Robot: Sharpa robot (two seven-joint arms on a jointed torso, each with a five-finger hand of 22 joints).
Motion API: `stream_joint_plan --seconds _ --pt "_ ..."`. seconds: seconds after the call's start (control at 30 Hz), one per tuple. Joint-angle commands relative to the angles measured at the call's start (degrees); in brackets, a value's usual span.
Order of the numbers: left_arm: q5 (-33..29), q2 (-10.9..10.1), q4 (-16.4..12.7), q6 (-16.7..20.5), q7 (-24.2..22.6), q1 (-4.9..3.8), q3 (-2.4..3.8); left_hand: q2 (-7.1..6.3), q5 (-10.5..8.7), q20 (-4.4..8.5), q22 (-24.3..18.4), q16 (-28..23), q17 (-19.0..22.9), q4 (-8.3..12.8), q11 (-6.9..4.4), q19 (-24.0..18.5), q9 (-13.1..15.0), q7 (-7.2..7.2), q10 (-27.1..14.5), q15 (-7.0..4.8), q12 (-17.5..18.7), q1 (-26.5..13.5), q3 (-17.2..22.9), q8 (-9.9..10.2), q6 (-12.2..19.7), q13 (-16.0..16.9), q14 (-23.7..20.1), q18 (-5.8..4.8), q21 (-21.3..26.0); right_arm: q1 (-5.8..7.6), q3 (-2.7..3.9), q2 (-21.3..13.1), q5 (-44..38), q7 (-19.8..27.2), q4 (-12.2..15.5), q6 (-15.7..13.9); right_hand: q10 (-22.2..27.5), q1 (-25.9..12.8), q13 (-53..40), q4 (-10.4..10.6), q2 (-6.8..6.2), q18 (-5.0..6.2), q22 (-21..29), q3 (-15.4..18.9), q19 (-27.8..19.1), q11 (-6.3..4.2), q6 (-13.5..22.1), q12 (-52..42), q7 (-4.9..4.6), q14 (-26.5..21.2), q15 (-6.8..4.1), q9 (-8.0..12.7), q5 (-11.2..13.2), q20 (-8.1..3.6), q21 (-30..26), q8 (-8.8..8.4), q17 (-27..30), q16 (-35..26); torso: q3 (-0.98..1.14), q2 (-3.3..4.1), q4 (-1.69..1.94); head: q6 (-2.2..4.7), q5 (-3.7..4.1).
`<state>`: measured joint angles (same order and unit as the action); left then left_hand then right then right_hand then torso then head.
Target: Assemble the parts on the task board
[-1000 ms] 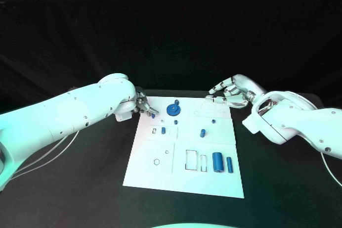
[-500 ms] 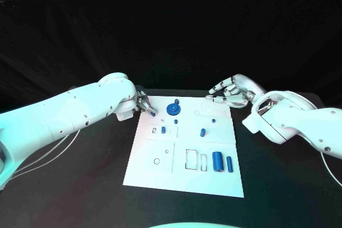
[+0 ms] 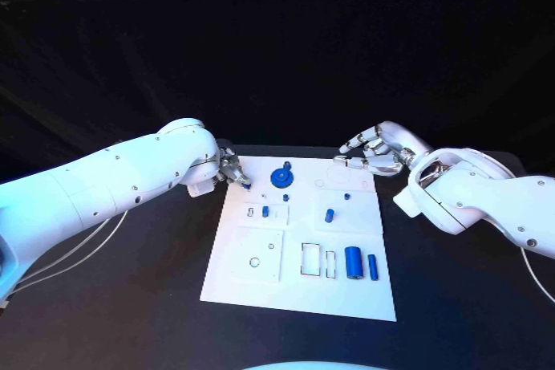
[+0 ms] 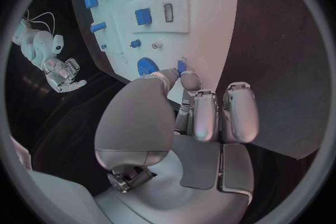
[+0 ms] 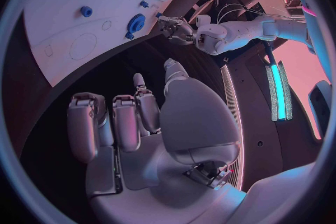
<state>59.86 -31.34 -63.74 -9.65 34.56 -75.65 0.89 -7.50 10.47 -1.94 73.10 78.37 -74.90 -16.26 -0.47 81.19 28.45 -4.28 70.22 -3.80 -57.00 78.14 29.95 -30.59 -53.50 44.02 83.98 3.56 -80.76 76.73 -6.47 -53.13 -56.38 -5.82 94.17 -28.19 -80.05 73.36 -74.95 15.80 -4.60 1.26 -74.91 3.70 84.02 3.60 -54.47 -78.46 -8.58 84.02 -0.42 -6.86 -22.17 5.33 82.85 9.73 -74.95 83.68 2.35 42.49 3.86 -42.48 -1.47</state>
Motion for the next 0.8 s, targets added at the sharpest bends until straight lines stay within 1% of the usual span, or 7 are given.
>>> stream_joint_plan --seconds 0.03,0.2,0.27,0.47,0.57,0.63,0.8 --pt "-3.23 -0.75 -1.08 1.33 -0.59 0.02 -0.01 -0.49 -0.28 0.11 0.16 -0.20 -2.24 9.96 -0.01 0.23 0.82 0.18 0.58 -0.24 -0.43 -1.39 11.14 -0.66 0.17 0.33 2.67 0.17 -0.34 -0.04 0.01 -0.01 -0.38 0.23 -0.02 0.65 -0.09 -0.06 -4.49 0.08 0.40 0.55 -9.66 0.39 2.64 -0.11 0.25 0.00 0.30 3.72 -0.47 0.08 -0.44 -0.26 -0.22 0.35 -5.86 -0.18 0.02 -0.07 0.10 0.16 -0.13" --pt "-7.00 -3.51 -5.01 4.23 -0.90 0.04 -0.03 -1.43 -0.34 0.29 0.82 -0.13 -2.32 11.23 -0.29 0.60 1.28 0.46 1.88 -0.47 -1.63 -3.09 13.44 -1.53 -0.19 1.69 2.71 0.04 -0.71 -0.04 0.01 -0.12 -0.38 0.24 0.03 0.61 -0.09 -0.06 -4.49 0.08 0.40 0.55 -9.66 0.39 2.64 -0.11 0.25 0.00 0.30 3.72 -0.47 0.08 -0.44 -0.26 -0.22 0.35 -5.86 -0.18 0.12 -0.11 0.30 0.10 -0.33" --pt "-8.38 -5.16 -7.65 5.62 -0.90 0.04 -0.04 -1.87 -0.38 0.39 1.37 -0.09 -2.35 11.72 -0.44 0.91 1.44 0.64 2.68 -0.59 -2.43 -3.83 14.11 -1.87 -0.47 2.65 2.73 -0.08 -1.02 -0.04 0.01 -0.19 -0.36 0.24 0.03 0.58 -0.09 -0.06 -4.49 0.08 0.40 0.55 -9.66 0.39 2.64 -0.11 0.25 0.00 0.30 3.72 -0.47 0.08 -0.44 -0.26 -0.22 0.35 -5.86 -0.18 0.15 -0.19 0.38 0.07 -0.40" --pt "-7.89 -8.19 -13.34 8.69 -1.18 0.18 -0.09 -2.28 -0.41 0.52 2.11 -0.06 -2.40 12.28 -0.61 1.30 1.59 0.83 3.47 -0.73 -3.21 -4.57 14.81 -2.20 -0.74 3.61 2.75 -0.24 -1.43 -0.04 0.01 -0.30 -0.33 0.24 0.12 0.55 -0.09 -0.05 -4.49 0.08 0.41 0.55 -9.66 0.42 2.64 -0.11 0.25 0.00 0.30 3.72 -0.47 0.08 -0.52 -0.26 -0.22 0.36 -5.85 -0.18 0.27 -0.33 0.58 -0.11 -0.54" --pt "-5.08 -9.52 -16.16 10.33 -0.93 0.83 -0.17 -2.39 -0.40 0.59 2.49 -0.04 -2.42 12.51 -0.71 1.51 1.67 0.92 3.89 -0.81 -3.61 -4.89 15.19 -2.36 -0.90 4.11 2.76 -0.32 -1.64 -0.04 0.01 -0.35 -0.32 0.25 0.18 0.56 -0.09 -0.05 -4.49 0.08 0.41 0.55 -9.66 0.42 2.64 -0.11 0.25 0.00 0.30 3.72 -0.47 0.08 -0.52 -0.26 -0.22 0.36 -5.85 -0.18 0.23 -0.33 0.62 -0.33 -0.51" --pt "-3.43 -10.16 -17.53 11.23 -0.72 1.33 -0.21 -2.48 -0.39 0.64 2.65 -0.04 -2.42 12.65 -0.77 1.60 1.76 0.99 4.08 -0.87 -3.71 -5.14 15.50 -2.51 -1.01 4.23 2.76 -0.35 -1.73 -0.04 0.01 -0.37 -0.31 0.26 0.19 0.57 -0.09 -0.05 -4.49 0.08 0.41 0.55 -9.66 0.42 2.64 -0.11 0.25 0.00 0.30 3.72 -0.47 0.08 -0.52 -0.26 -0.22 0.36 -5.85 -0.18 0.25 -0.34 0.51 -0.42 -0.68" --pt "0.66 -11.26 -20.29 13.69 -0.33 3.07 -0.25 -2.87 -0.38 0.77 3.13 -0.02 -2.45 13.08 -0.94 1.87 2.01 1.17 4.60 -1.02 -4.00 -5.73 16.34 -2.88 -1.21 4.64 2.78 -0.45 -2.01 -0.04 0.01 -0.45 -0.15 0.29 0.19 0.63 -0.08 -0.25 -4.47 0.25 0.61 0.55 -9.65 0.54 2.64 -0.11 0.24 0.01 0.31 3.73 -0.49 0.10 -0.73 -0.27 -0.25 0.39 -5.87 -0.19 0.23 -0.30 0.60 -0.45 -0.72"
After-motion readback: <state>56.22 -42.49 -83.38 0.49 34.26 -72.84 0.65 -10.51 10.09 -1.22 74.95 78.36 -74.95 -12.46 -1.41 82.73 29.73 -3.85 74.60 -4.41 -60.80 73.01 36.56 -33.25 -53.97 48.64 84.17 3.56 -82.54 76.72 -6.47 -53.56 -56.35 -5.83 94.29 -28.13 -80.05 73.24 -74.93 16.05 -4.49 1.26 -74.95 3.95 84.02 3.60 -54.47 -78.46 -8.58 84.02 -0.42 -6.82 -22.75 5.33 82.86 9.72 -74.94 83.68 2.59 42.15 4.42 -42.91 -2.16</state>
